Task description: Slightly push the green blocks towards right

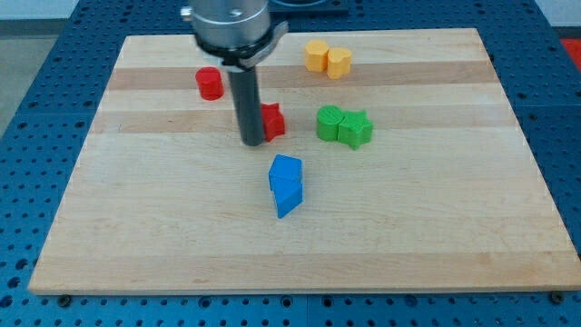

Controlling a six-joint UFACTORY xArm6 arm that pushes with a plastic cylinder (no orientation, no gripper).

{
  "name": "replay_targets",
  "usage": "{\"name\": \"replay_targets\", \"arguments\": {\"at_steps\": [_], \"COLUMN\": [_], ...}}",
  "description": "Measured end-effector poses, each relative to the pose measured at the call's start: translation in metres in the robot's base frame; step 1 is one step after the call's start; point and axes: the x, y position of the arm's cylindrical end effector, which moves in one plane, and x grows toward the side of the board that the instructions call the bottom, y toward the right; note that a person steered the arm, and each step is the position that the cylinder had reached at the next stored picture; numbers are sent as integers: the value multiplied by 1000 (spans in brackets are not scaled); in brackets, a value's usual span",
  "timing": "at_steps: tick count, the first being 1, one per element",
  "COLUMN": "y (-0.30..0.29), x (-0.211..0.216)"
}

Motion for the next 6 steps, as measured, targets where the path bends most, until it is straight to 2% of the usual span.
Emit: {"name": "replay_targets", "arguments": {"at_steps": [2, 3, 5, 6], "y": [40, 41, 95, 102], "x": [-18, 0, -4, -4]}}
